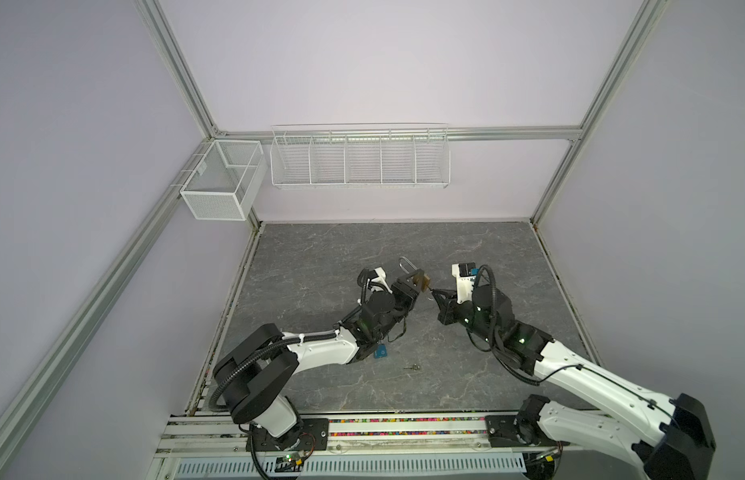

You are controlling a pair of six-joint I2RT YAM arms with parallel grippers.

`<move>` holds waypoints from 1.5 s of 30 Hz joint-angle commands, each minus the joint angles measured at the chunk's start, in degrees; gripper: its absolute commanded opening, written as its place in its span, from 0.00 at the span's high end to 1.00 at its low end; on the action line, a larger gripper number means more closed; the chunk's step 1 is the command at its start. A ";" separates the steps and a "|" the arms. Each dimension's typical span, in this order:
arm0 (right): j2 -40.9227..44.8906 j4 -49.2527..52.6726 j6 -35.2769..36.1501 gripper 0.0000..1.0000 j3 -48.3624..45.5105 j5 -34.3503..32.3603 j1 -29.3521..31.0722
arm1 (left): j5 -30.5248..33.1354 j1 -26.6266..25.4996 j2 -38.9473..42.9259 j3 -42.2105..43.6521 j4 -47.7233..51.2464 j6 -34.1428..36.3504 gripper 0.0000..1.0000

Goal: Unlock with the key

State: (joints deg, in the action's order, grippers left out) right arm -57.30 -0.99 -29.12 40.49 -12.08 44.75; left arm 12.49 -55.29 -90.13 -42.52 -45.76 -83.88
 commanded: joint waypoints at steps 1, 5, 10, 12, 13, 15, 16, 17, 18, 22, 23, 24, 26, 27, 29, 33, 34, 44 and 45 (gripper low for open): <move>1.67 -2.84 0.40 0.94 -1.40 -4.36 -0.15 | -4.88 -2.15 2.25 -0.28 -8.12 -0.97 1.00; 1.18 -8.17 -1.35 0.94 -4.97 -5.75 0.17 | -4.49 -2.18 1.14 -0.37 -10.87 -3.82 1.00; -0.42 -11.13 -0.86 0.94 -5.90 -7.41 1.63 | -1.03 -3.25 -0.07 0.76 -12.94 -6.64 1.00; -0.68 -11.68 -0.82 0.94 -5.88 -8.54 2.14 | -0.35 -3.42 -0.87 0.95 -14.12 -6.93 1.00; -0.87 -11.76 -1.05 0.94 -5.78 -8.56 2.18 | -0.04 -3.53 -1.01 0.92 -14.07 -6.50 1.00; -1.14 -11.36 -1.56 0.94 -5.43 -8.13 2.27 | 0.16 -3.53 -1.10 0.71 -13.14 -5.72 1.00; -1.15 -11.17 -2.23 0.94 -5.42 -7.98 2.36 | 0.33 -3.59 -1.38 0.69 -13.40 -5.40 1.00; -1.15 -11.24 -2.87 0.94 -5.64 -7.80 2.44 | 0.27 -3.60 -1.67 0.56 -14.03 -5.07 1.00; -1.15 -11.31 -3.26 0.94 -5.84 -7.75 2.73 | 0.51 -3.64 -1.87 0.38 -14.26 -5.05 1.00; -1.40 -11.19 -5.00 0.94 -6.39 -8.48 3.10 | 0.65 -4.10 -1.31 -0.78 -11.89 -2.52 1.00; -1.48 -11.30 -5.14 0.94 -6.24 -8.48 3.06 | 1.16 -4.53 -0.43 -1.26 -9.20 -0.84 1.00; -1.42 -11.08 -5.28 0.94 -5.93 -8.49 3.06 | 1.89 -4.94 0.40 -1.55 -6.82 0.42 1.00; -0.95 -9.87 -5.41 0.94 -4.94 -8.68 2.97 | 2.77 -5.51 2.01 -1.64 -4.22 2.46 1.00; -0.45 -9.02 -4.85 0.94 -4.40 -8.91 2.91 | 3.12 -5.56 2.76 -1.29 -3.53 2.81 1.00; 1.45 -7.27 -3.86 0.94 -3.93 -9.31 2.55 | 4.04 -5.46 4.47 -0.24 -2.36 3.06 1.00; 5.80 -3.93 -2.94 0.94 -4.25 -6.21 2.27 | 4.32 -4.04 7.48 0.11 3.49 4.63 1.00; 6.68 -2.47 -3.16 0.94 -4.41 -5.19 2.27 | 3.96 -3.57 7.83 -0.04 4.81 4.77 1.00; 18.43 6.29 -6.33 0.94 -11.63 3.39 2.35 | 5.36 -0.86 11.18 -0.27 16.80 5.85 1.00; 19.07 6.95 -6.30 0.94 -11.75 3.29 2.27 | 5.88 -0.87 11.55 -0.34 17.90 6.07 1.00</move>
State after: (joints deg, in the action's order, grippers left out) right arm -40.10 2.85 -33.91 30.09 -10.26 47.29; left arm 15.94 -56.42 -81.08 -41.45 -29.58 -79.57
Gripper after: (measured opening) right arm 0.067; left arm 0.508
